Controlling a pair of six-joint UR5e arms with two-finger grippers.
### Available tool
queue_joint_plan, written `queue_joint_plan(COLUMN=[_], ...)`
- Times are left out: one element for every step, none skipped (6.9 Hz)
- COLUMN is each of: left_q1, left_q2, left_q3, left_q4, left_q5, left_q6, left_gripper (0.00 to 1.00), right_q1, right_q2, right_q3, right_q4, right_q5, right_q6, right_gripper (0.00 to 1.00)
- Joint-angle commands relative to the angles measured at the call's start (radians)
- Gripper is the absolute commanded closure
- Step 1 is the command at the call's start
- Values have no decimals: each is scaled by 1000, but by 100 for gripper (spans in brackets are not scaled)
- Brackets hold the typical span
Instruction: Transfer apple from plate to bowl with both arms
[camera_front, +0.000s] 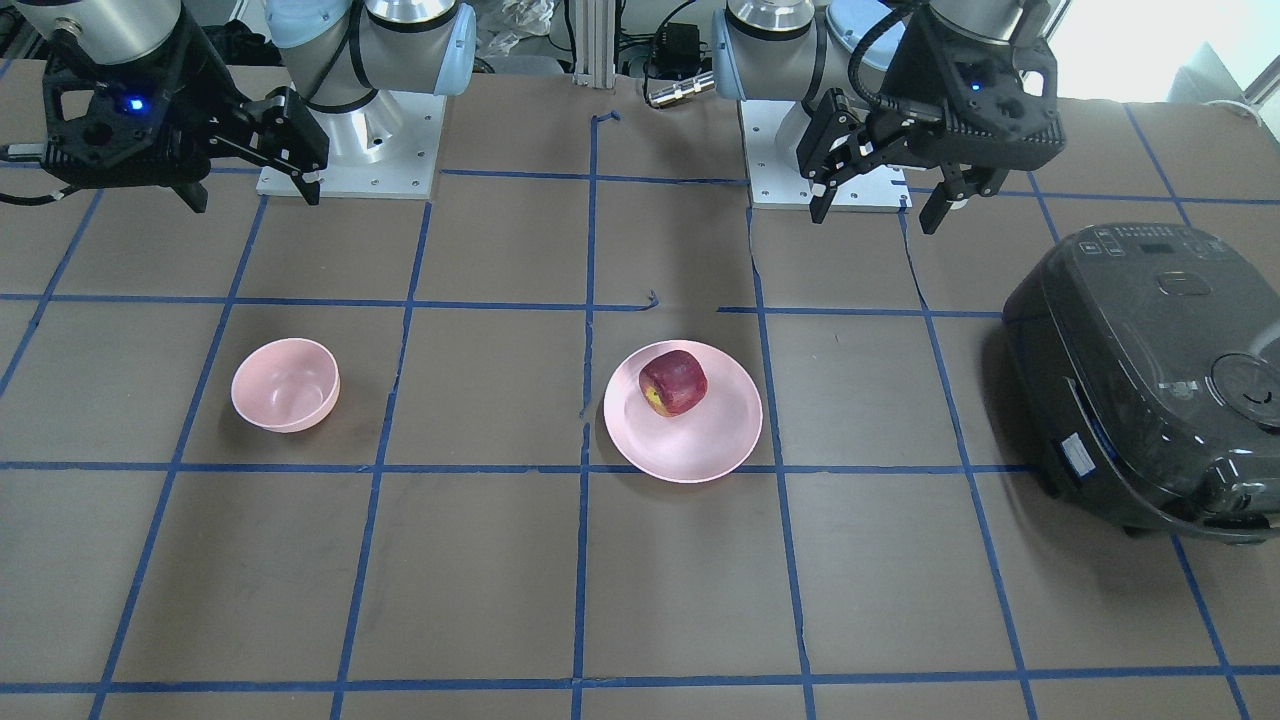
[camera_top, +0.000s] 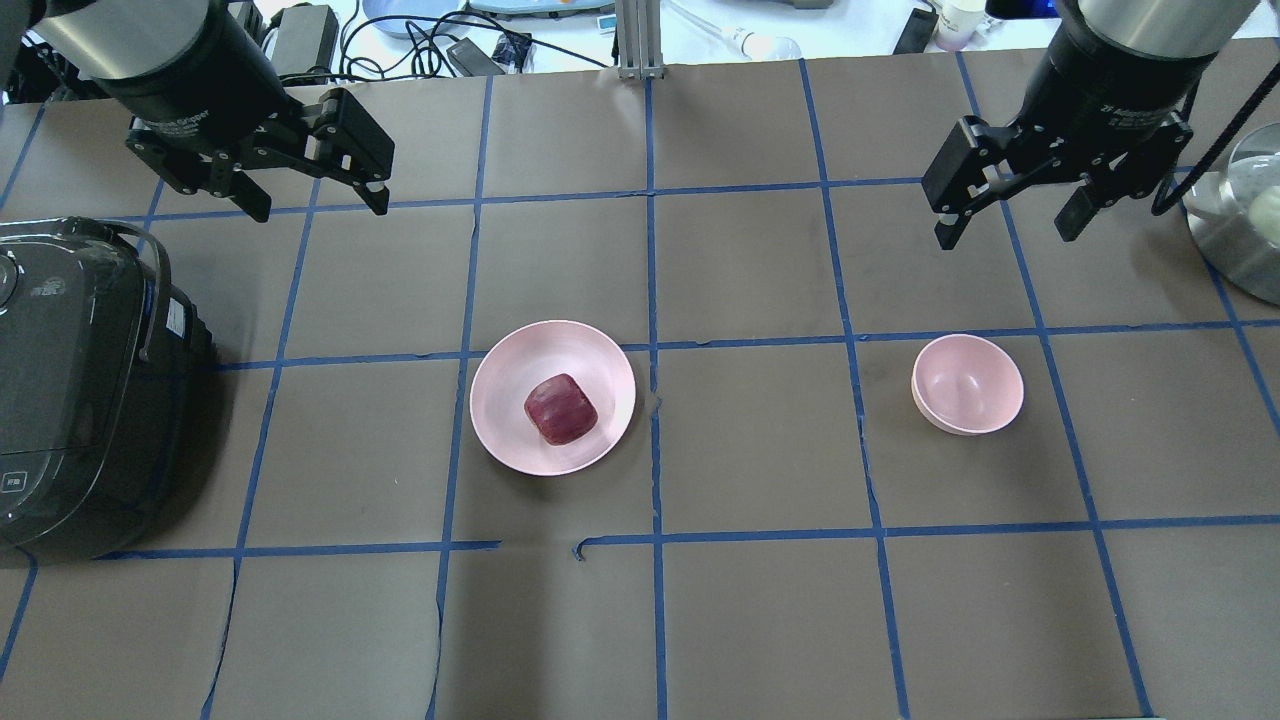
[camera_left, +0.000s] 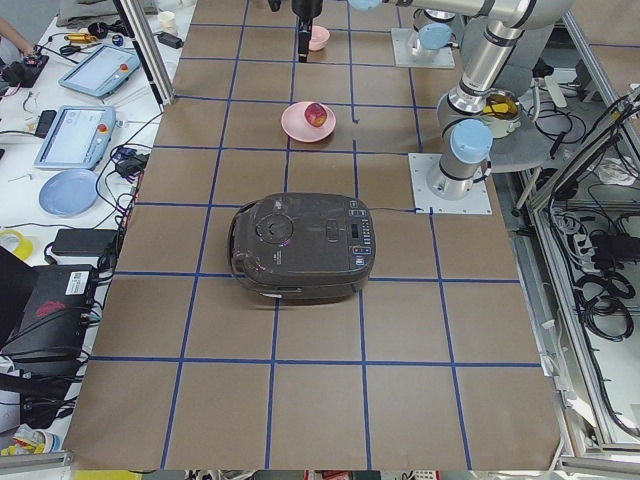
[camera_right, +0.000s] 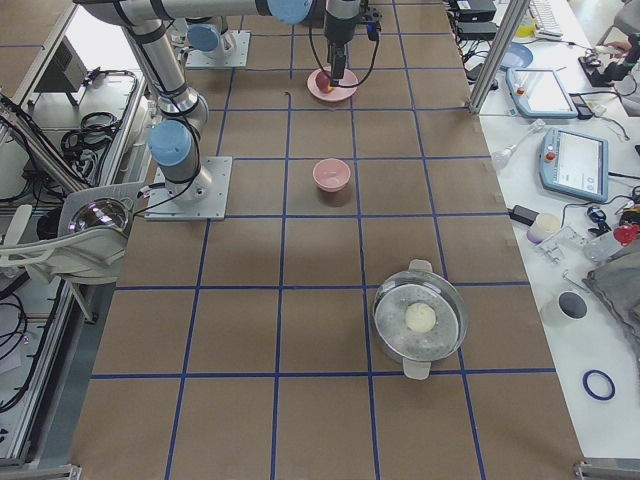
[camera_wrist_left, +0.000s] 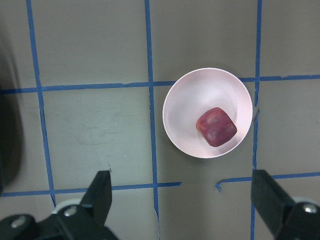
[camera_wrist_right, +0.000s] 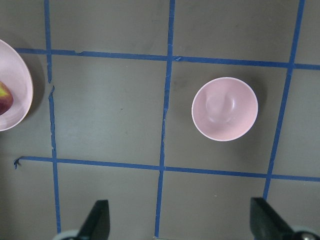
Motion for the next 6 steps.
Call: queue_joint_plan(left_q1=[-1,0,0,0,0,0], left_q2=[-1,-1,-1,-1,-1,2], left_q3=[0,0,0,0,0,1], left_q4=[-1,-1,-1,-1,-1,-1], left_q5=[-2,-2,0,0,1,3], left_q6=[0,0,2,0,2,0], left_gripper=[0,0,0,0,0,0], right_q1=[49,53,53,53,53,51], right_q2=[4,8,10,11,11,13], right_q3=[0,0,1,1,1,3], right_q4=[-3,-5,-5,-5,-5,-7], right_q5=[0,-3,-9,-6,-6,-11], right_q6=[7,6,4,4,4,-8], right_gripper=[0,0,0,0,0,0])
